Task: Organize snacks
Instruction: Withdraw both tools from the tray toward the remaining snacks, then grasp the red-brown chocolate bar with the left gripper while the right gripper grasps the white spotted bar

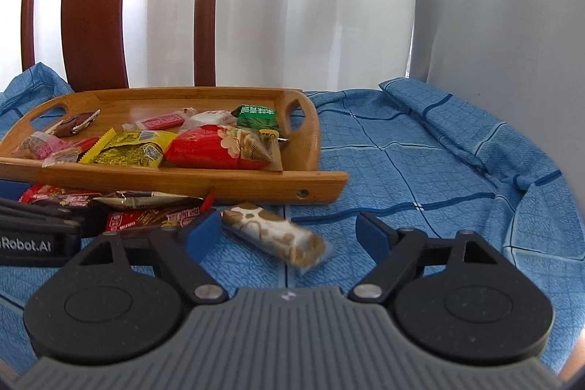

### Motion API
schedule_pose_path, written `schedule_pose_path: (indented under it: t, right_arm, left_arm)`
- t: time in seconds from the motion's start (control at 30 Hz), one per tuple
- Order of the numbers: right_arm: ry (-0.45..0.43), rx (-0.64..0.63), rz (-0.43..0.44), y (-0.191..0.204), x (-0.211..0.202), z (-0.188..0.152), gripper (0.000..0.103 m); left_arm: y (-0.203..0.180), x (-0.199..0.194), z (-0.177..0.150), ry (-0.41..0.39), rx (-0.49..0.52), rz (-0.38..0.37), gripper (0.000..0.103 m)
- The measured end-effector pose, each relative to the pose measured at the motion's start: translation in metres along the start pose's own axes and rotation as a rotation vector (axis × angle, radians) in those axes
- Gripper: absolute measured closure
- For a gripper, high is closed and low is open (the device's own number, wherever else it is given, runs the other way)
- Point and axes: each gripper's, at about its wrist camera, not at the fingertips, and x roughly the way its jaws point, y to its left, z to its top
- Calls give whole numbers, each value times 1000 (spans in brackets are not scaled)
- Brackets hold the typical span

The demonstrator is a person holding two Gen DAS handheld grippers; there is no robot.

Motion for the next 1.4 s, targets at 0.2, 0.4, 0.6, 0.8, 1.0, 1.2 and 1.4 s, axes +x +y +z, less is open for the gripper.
schedule_pose_path:
  t: [0.2,0.4,0.6,0.8,1.0,1.2,1.4]
  right_arm:
    - [14,46,14,-1,-1,-2,14]
    - [24,49,37,-5,-16,-11,20]
    - [37,23,-35,-21,-29,-16,20]
    - [54,74,-194,-47,-22,-14,20]
    - [33,104,-127,-46,-28,-11,20]
    - [23,64,-57,-18,-21,-4,20]
    - [50,30,-65,-4,-8,-1,20]
  left_arm:
    - [-1,-6,-3,-23,11,-12,33]
    - [1,-11,-5,-28,16,-25,38]
    - [8,-13,-5,-30,-14,-6,38]
    - [14,-15,-7,-33,-35,17,37]
    - [21,-16,-6,-31,-61,21,37]
    - [24,-18,-7,-34,-68,30,38]
    - [27,-20,-6,-35,-76,30,38]
